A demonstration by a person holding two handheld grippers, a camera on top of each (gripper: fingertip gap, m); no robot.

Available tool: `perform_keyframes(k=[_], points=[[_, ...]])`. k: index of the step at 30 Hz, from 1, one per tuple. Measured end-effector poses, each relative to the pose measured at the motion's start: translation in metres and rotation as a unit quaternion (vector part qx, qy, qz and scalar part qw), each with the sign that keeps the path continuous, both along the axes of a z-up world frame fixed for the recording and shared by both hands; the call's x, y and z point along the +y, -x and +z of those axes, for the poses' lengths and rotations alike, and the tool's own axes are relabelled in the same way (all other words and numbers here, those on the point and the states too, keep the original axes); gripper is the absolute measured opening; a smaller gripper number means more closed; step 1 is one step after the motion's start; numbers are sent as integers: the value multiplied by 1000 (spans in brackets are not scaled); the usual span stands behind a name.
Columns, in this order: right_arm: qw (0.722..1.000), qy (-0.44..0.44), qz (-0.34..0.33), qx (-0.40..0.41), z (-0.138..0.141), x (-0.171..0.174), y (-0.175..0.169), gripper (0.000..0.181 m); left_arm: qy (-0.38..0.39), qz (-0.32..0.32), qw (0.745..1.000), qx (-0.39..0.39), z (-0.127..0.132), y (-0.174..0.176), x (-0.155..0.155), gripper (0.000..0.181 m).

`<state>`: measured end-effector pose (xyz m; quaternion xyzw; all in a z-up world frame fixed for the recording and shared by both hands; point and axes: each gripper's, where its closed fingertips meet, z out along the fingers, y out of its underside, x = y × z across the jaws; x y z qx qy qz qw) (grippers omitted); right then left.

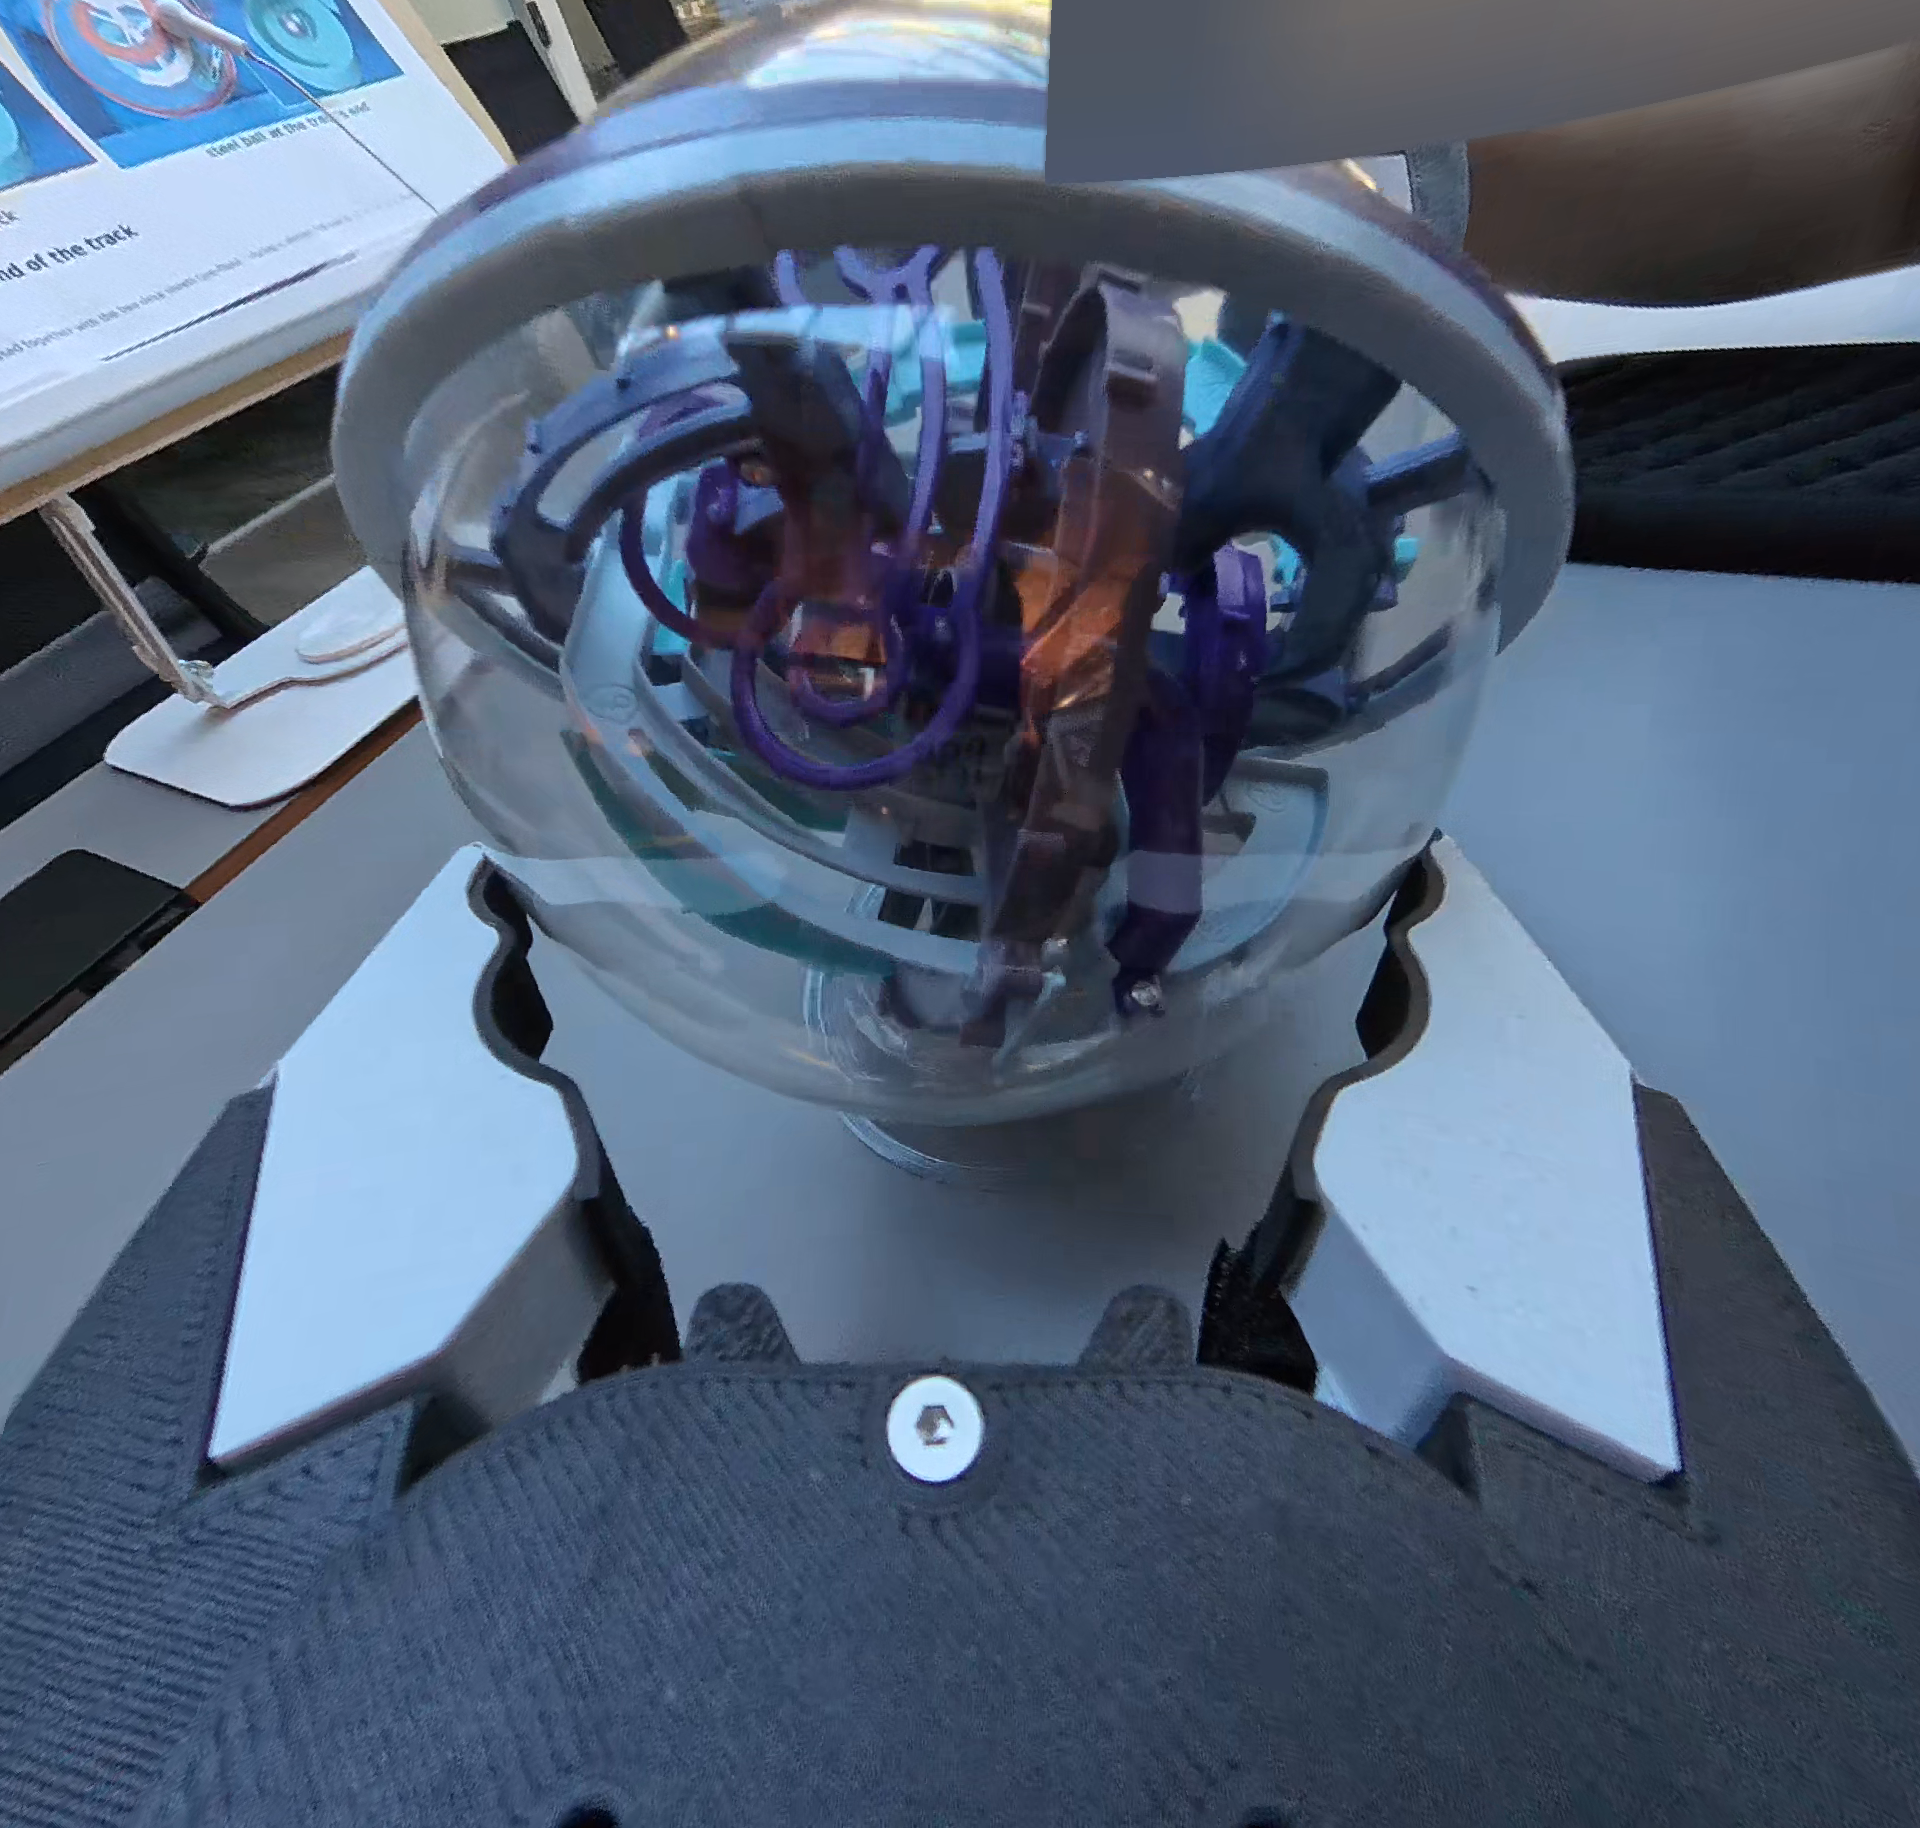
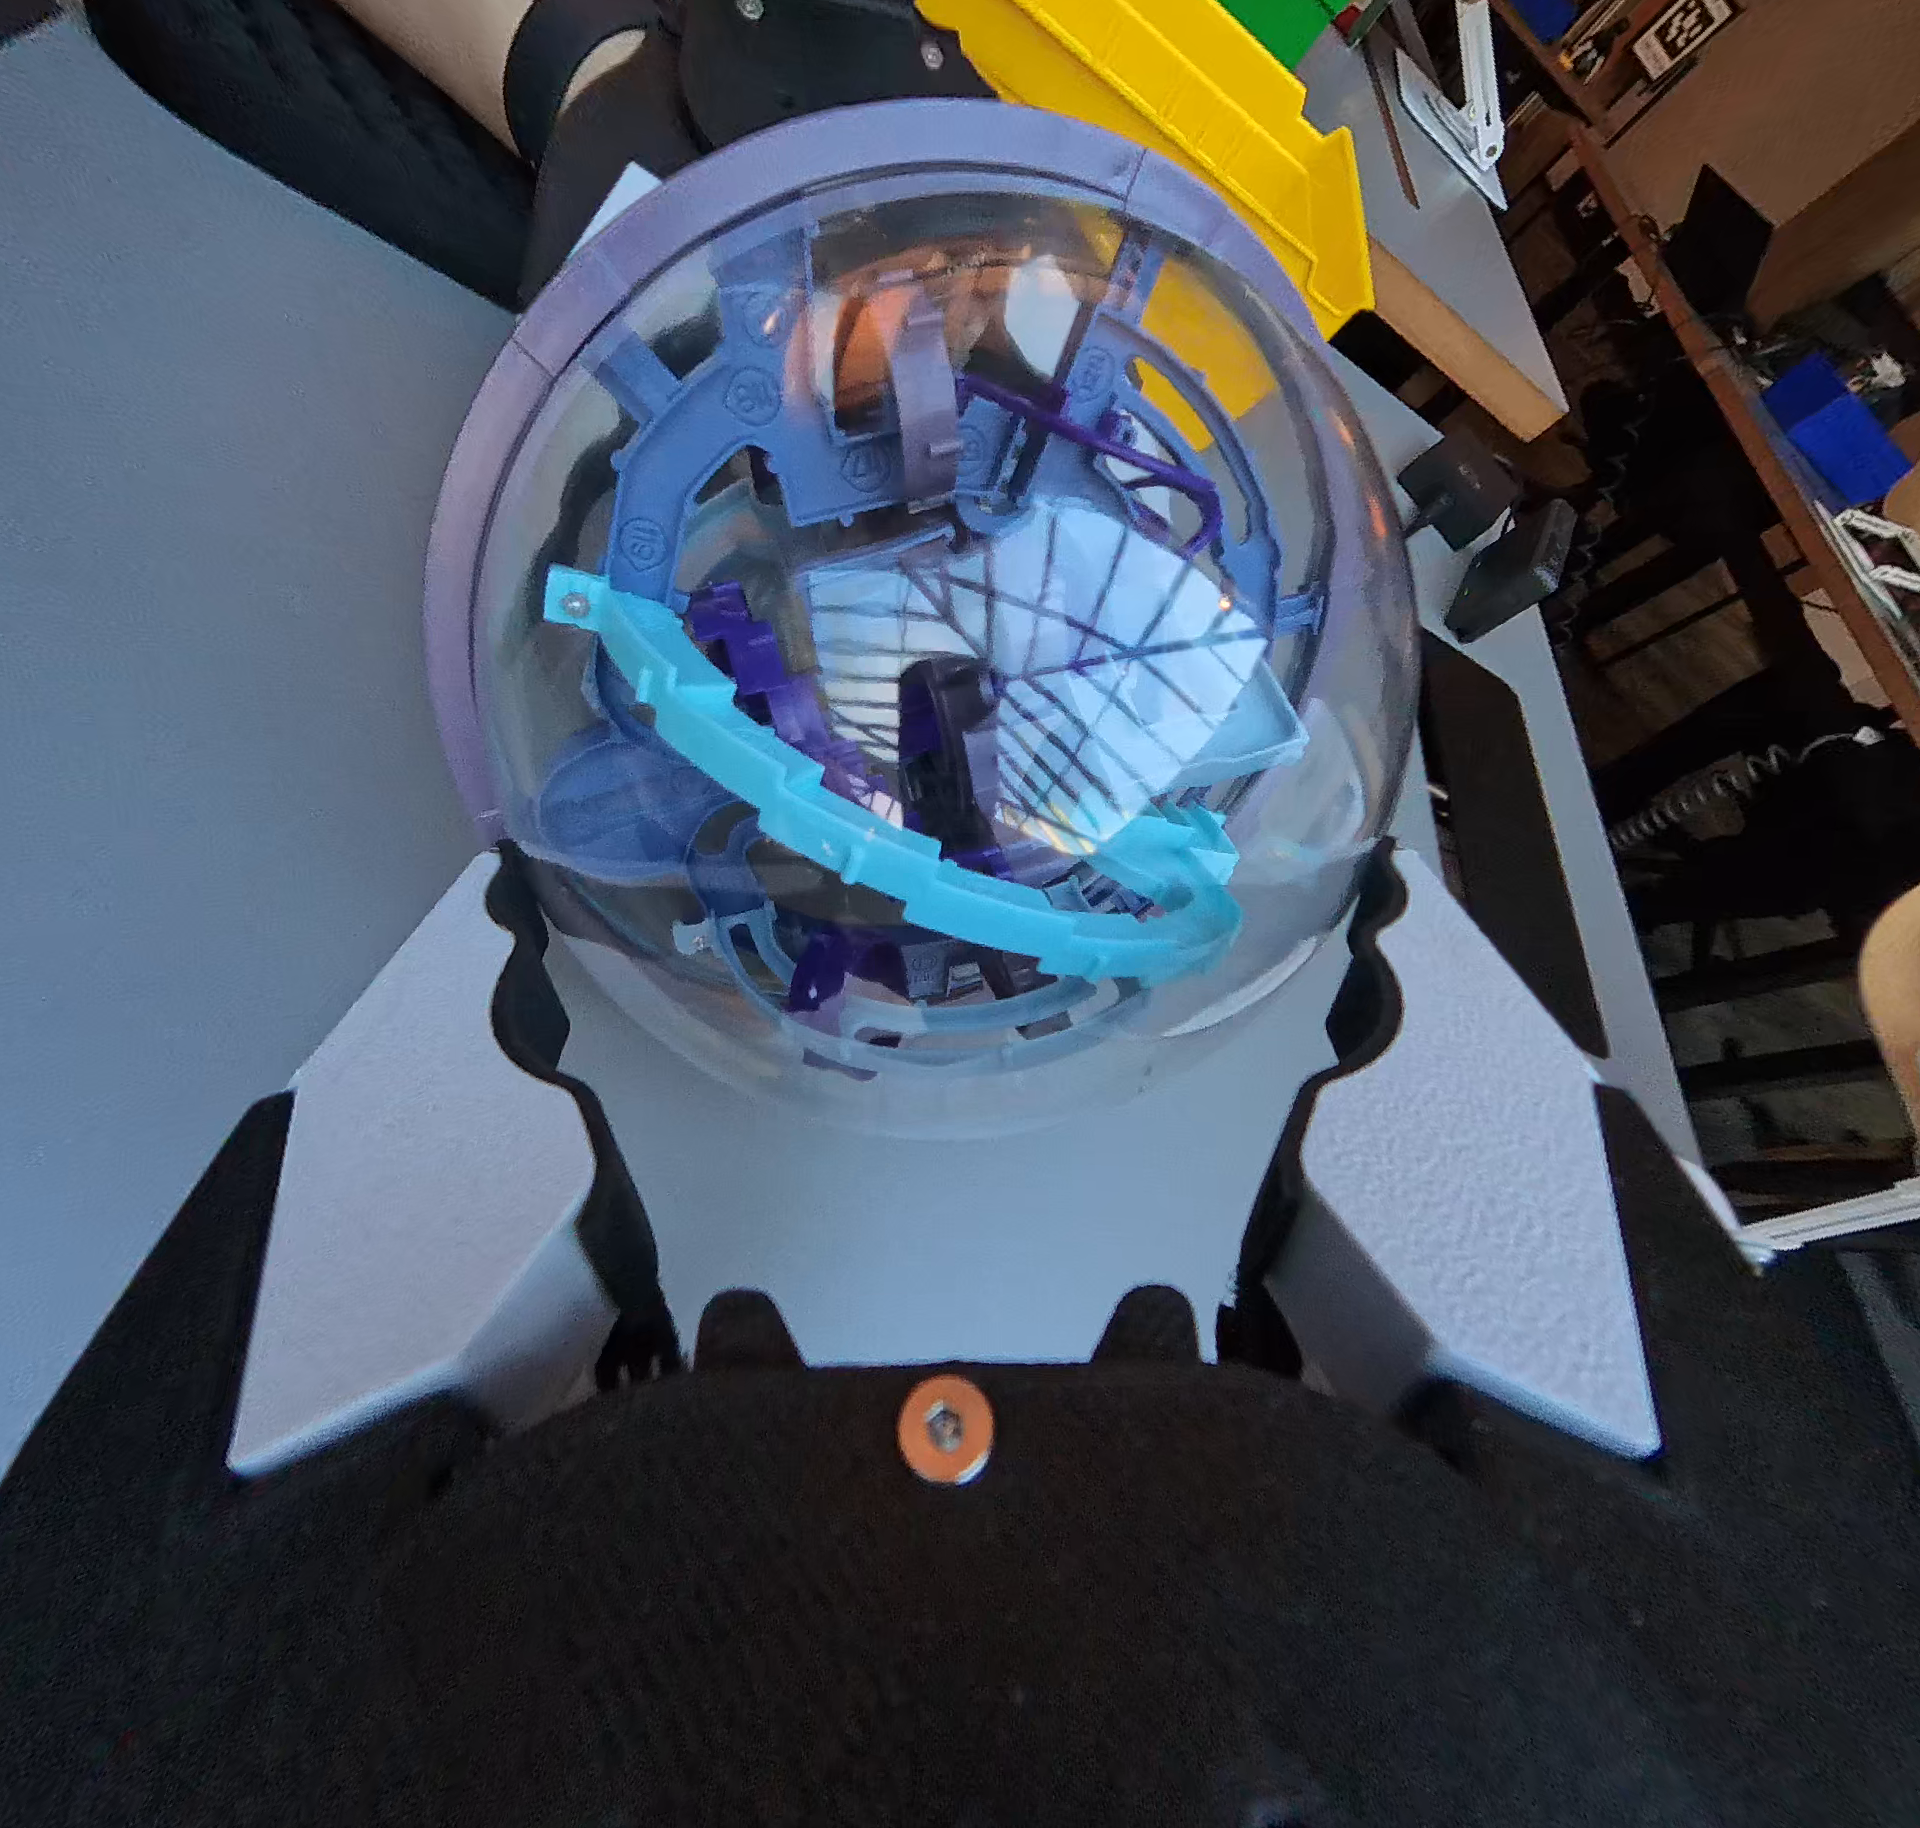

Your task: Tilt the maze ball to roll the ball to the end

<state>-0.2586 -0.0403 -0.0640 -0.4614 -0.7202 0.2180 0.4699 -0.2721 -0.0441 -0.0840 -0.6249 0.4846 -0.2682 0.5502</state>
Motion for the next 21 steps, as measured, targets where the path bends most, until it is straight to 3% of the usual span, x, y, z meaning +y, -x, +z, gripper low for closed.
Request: perform_keyframes(k=[17,21], points=[[983,168,-60,40,10,-28,9,151,128,-64,987,-72,23,8,-30,158],[979,186,-71,37,6,-29,11,151,151,-74,983,-70,19,9,-32,158]])
